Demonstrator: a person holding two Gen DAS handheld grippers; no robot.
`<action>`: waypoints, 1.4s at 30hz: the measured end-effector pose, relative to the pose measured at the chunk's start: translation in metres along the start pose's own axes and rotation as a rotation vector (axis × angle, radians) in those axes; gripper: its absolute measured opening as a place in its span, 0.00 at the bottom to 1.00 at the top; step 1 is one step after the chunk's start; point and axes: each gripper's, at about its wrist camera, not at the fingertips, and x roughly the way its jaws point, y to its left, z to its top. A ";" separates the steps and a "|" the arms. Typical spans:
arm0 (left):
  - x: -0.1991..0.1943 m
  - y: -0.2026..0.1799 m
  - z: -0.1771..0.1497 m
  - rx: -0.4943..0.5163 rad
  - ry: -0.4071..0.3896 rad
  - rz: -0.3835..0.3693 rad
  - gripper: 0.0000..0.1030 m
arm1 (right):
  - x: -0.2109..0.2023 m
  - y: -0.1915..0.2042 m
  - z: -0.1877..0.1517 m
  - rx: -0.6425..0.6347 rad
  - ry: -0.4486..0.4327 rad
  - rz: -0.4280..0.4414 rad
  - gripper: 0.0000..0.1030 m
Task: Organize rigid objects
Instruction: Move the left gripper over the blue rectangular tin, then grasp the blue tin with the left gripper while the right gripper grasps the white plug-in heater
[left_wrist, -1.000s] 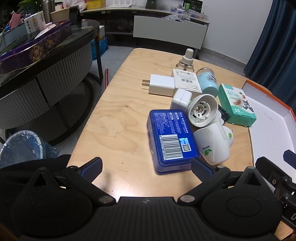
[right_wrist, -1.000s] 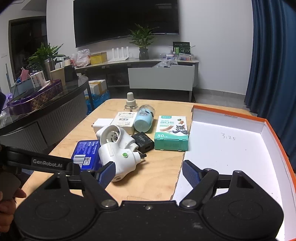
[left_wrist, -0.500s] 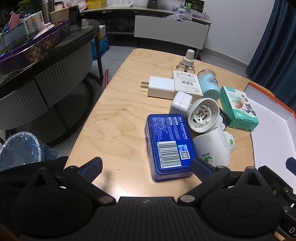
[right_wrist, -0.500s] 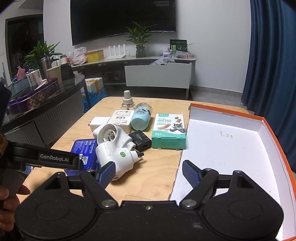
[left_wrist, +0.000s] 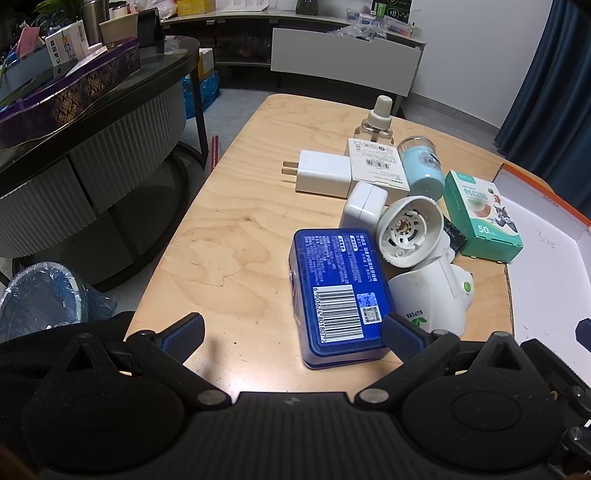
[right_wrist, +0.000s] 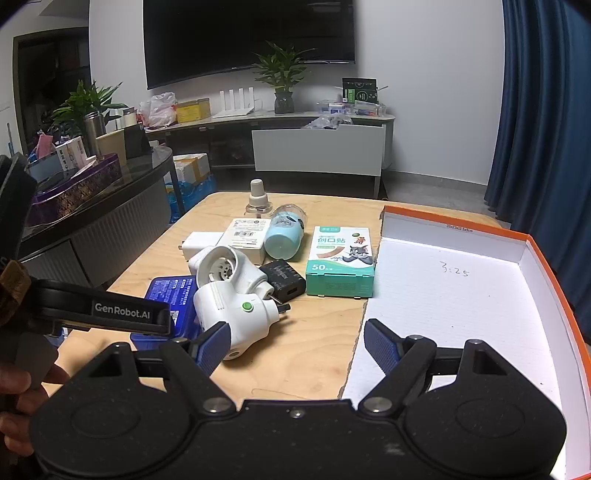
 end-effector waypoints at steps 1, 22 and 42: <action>0.001 0.000 0.000 0.000 0.000 0.002 1.00 | 0.000 0.000 0.000 -0.001 -0.001 -0.002 0.90; 0.019 -0.009 0.008 0.024 0.003 0.010 1.00 | 0.008 -0.004 -0.001 0.005 0.016 0.001 0.90; 0.038 -0.001 0.010 0.151 -0.035 -0.002 0.88 | 0.043 0.012 0.004 -0.016 0.103 0.090 0.90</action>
